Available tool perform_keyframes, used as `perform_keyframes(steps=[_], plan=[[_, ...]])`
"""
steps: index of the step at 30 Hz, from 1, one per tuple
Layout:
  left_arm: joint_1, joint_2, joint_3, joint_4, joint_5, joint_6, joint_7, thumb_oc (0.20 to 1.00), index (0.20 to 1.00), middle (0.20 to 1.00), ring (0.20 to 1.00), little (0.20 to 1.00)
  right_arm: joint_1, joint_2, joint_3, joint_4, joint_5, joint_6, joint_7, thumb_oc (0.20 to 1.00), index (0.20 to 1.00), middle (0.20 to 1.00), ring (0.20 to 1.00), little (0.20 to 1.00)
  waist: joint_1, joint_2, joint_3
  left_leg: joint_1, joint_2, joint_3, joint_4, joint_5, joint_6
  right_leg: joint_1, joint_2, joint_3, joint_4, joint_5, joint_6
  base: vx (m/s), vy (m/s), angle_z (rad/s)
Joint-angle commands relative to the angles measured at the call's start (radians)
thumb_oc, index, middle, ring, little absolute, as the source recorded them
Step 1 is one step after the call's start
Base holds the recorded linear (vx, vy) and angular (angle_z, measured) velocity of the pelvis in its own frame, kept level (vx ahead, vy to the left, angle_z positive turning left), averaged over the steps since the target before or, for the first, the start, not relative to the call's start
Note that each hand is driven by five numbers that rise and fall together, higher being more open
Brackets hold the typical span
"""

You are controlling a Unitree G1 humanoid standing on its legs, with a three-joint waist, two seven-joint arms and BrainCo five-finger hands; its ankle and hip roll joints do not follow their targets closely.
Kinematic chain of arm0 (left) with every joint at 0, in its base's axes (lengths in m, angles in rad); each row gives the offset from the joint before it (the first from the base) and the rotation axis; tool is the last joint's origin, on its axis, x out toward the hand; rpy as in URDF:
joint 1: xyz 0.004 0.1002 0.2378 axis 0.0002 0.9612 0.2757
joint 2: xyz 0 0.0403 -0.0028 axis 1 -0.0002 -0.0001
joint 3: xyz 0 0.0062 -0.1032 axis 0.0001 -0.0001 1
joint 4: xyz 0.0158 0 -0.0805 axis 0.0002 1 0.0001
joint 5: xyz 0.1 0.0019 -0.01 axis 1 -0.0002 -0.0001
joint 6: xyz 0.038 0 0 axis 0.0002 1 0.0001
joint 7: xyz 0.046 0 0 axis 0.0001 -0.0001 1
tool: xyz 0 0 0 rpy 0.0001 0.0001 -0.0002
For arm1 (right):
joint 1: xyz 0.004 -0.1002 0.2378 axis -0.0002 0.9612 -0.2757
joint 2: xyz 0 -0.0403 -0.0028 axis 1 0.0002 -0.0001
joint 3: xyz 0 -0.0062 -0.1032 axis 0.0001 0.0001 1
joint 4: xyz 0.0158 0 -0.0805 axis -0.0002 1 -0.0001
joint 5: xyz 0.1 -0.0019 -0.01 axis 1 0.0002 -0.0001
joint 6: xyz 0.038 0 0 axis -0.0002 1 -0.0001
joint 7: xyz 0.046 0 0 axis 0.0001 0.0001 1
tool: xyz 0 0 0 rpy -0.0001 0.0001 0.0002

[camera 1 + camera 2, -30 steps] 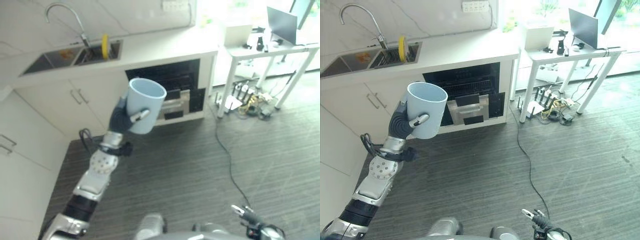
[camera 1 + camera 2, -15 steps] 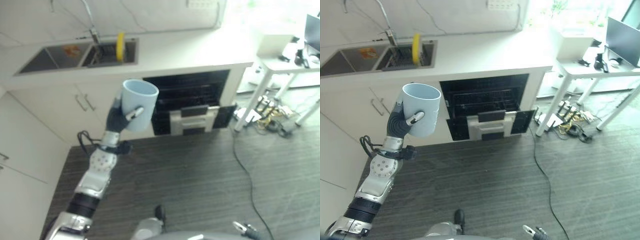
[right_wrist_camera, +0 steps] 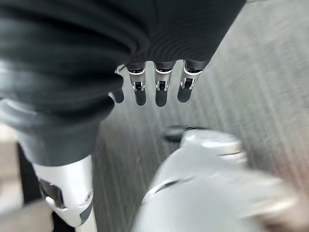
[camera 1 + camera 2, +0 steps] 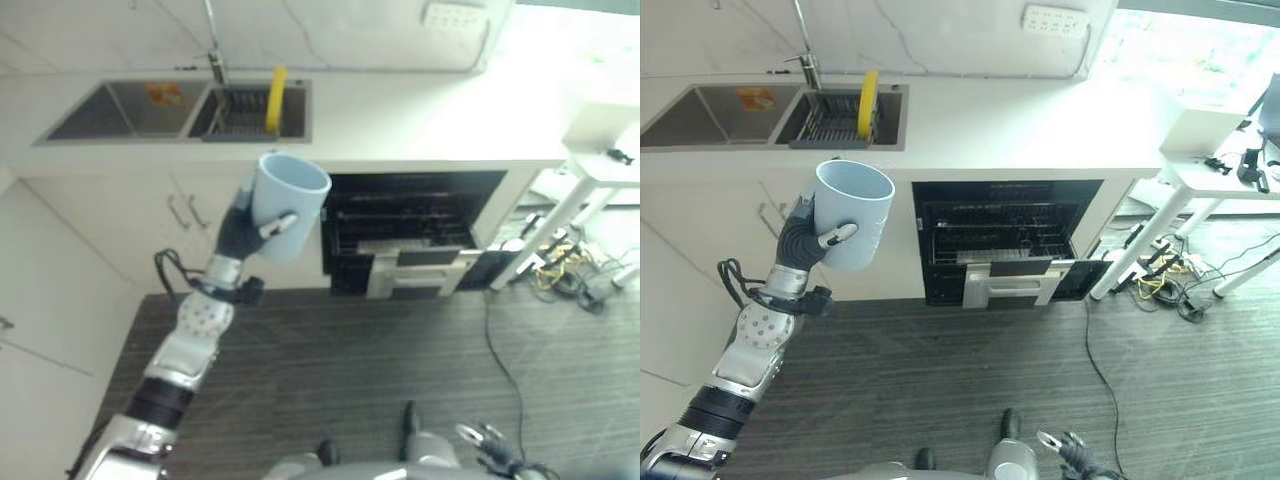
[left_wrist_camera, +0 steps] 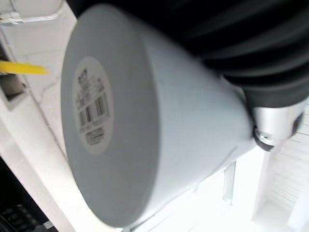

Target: Place the dishes in the dishwasher.

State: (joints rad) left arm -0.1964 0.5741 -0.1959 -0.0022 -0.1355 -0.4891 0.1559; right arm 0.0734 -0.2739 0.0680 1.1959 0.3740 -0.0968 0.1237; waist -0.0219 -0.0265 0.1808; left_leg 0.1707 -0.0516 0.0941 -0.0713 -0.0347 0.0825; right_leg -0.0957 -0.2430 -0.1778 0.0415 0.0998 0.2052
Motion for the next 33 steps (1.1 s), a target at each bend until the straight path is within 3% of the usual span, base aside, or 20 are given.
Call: perform_keyframes(steps=[1,6,9,11,12,14,15,16,17,20,23,29,33], plan=[[-0.051,-0.012,0.024,-0.106,0.012,-0.018,0.028,0.2,0.2,0.2,0.2,0.2,-0.04,-0.013,0.022,-0.005,0.006,-0.008,-0.007,1.0,1.0,1.0,1.0,1.0,-0.031,0.037,-0.021,-0.024,0.07,0.025,0.024,-0.057,-0.053,0.057,0.07,-0.006,0.08,-0.068,-0.009,0.24,-0.312,0.06],[-0.018,-0.006,0.04,-0.138,0.001,0.001,0.054,0.2,0.2,0.2,0.2,0.2,-0.063,-0.03,0.035,-0.001,0.044,-0.015,-0.012,1.0,1.0,1.0,1.0,1.0,-0.029,0.044,-0.052,-0.028,0.138,0.014,0.111,-0.066,-0.094,0.13,0.138,0.007,0.075,-0.159,-0.08,0.3,-0.36,0.06],[-0.017,-0.003,0.057,-0.126,-0.018,-0.007,0.057,0.2,0.2,0.2,0.2,0.2,-0.073,-0.042,0.043,-0.014,0.034,0.001,-0.017,1.0,1.0,1.0,1.0,1.0,-0.029,0.034,-0.051,-0.072,0.146,0.007,0.23,-0.098,-0.095,0.132,0.148,0.011,0.103,-0.184,-0.11,0.15,-0.236,-0.24],[-0.015,-0.005,0.07,-0.12,-0.039,-0.016,0.035,0.2,0.2,0.2,0.2,0.2,-0.078,-0.055,0.044,-0.009,0.029,0.016,-0.027,1.0,1.0,1.0,1.0,1.0,-0.026,0.028,-0.043,-0.136,0.151,-0.005,0.385,-0.071,-0.097,0.138,0.157,0.019,0.117,-0.198,-0.137,0.19,-0.175,-0.22],[-0.017,-0.015,0.071,-0.113,-0.039,-0.012,0.021,0.2,0.2,0.2,0.2,0.2,-0.079,-0.066,0.035,0.011,0.016,0.019,-0.031,1.0,1.0,1.0,1.0,1.0,-0.021,0.039,-0.037,-0.172,0.15,-0.031,0.381,-0.03,-0.108,0.153,0.179,0.028,0.117,-0.208,-0.15,0.31,-0.006,0.01],[-0.01,-0.019,0.07,-0.111,-0.042,-0.009,0.025,0.2,0.2,0.2,0.2,0.2,-0.081,-0.077,0.022,0.045,0.005,0.004,-0.017,1.0,1.0,1.0,1.0,1.0,-0.011,0.065,-0.026,-0.181,0.146,-0.055,0.221,0.03,-0.139,0.185,0.206,0.042,0.106,-0.229,-0.15,0.31,0.134,-0.06],[-0.01,-0.03,0.067,-0.098,-0.048,-0.02,0.022,0.2,0.2,0.2,0.2,0.2,-0.077,-0.081,0.017,0.054,0.044,-0.018,-0.008,1.0,1.0,1.0,1.0,1.0,-0.01,0.074,-0.011,-0.223,0.171,-0.023,0.192,0.086,-0.161,0.225,0.207,0.027,0.085,-0.246,-0.154,0.19,0.154,-0.09],[-0.013,-0.04,0.068,-0.089,-0.049,-0.028,0.015,0.2,0.2,0.2,0.2,0.2,-0.074,-0.079,0.013,0.044,0.073,-0.026,-0.004,1.0,1.0,1.0,1.0,1.0,-0.011,0.075,-0.013,-0.209,0.172,-0.008,0.163,0.069,-0.157,0.228,0.194,0.011,0.081,-0.246,-0.149,0.2,0.247,-0.27],[-0.006,-0.044,0.077,-0.086,-0.05,-0.028,0.011,0.2,0.2,0.2,0.2,0.2,-0.054,-0.055,0.01,0.006,0.11,-0.09,0.017,1.0,1.0,1.0,1.0,1.0,-0.012,0.086,-0.023,-0.151,0.167,-0.017,0.082,0.07,-0.154,0.22,0.174,-0.018,0.088,-0.243,-0.138,0.11,0.193,-0.29],[0.0,-0.041,0.078,-0.066,-0.058,-0.043,-0.008,0.2,0.2,0.2,0.2,0.2,-0.031,-0.038,0.015,-0.094,0.18,-0.183,0.003,1.0,1.0,1.0,1.0,1.0,-0.017,0.09,-0.039,-0.093,0.156,-0.022,0.024,0.064,-0.154,0.215,0.163,-0.034,0.091,-0.241,-0.123,0.1,0.095,-0.18],[0.036,-0.038,0.082,-0.071,-0.035,-0.064,0.011,0.2,0.2,0.2,0.2,0.2,-0.004,-0.056,0.015,-0.443,0.201,-0.317,-0.094,1.0,1.0,1.0,1.0,1.0,-0.036,0.078,-0.041,-0.075,0.141,-0.019,0.025,0.04,-0.136,0.196,0.158,-0.01,0.104,-0.236,-0.112,0.05,0.024,0.3],[0.076,-0.076,0.082,-0.08,-0.076,-0.062,0.059,0.2,0.2,0.2,0.2,0.2,0.02,-0.067,-0.085,-0.851,0.198,-0.434,-0.223,1.0,1.0,1.0,1.0,1.0,-0.078,0.061,-0.046,-0.053,0.137,0.018,0.027,0.019,-0.116,0.188,0.16,0.029,0.084,-0.215,-0.102,0.01,-0.001,-0.26],[0.077,-0.119,0.05,-0.07,-0.086,-0.068,0.165,0.2,0.2,0.2,0.2,0.2,0.02,-0.069,-0.123,-1.139,0.129,-0.585,-0.308,1.0,1.0,1.0,1.0,1.0,-0.118,0.059,-0.055,-0.042,0.138,0.055,0.033,0.003,-0.108,0.172,0.163,0.055,0.085,-0.213,-0.1,-0.03,0.015,-0.44]])
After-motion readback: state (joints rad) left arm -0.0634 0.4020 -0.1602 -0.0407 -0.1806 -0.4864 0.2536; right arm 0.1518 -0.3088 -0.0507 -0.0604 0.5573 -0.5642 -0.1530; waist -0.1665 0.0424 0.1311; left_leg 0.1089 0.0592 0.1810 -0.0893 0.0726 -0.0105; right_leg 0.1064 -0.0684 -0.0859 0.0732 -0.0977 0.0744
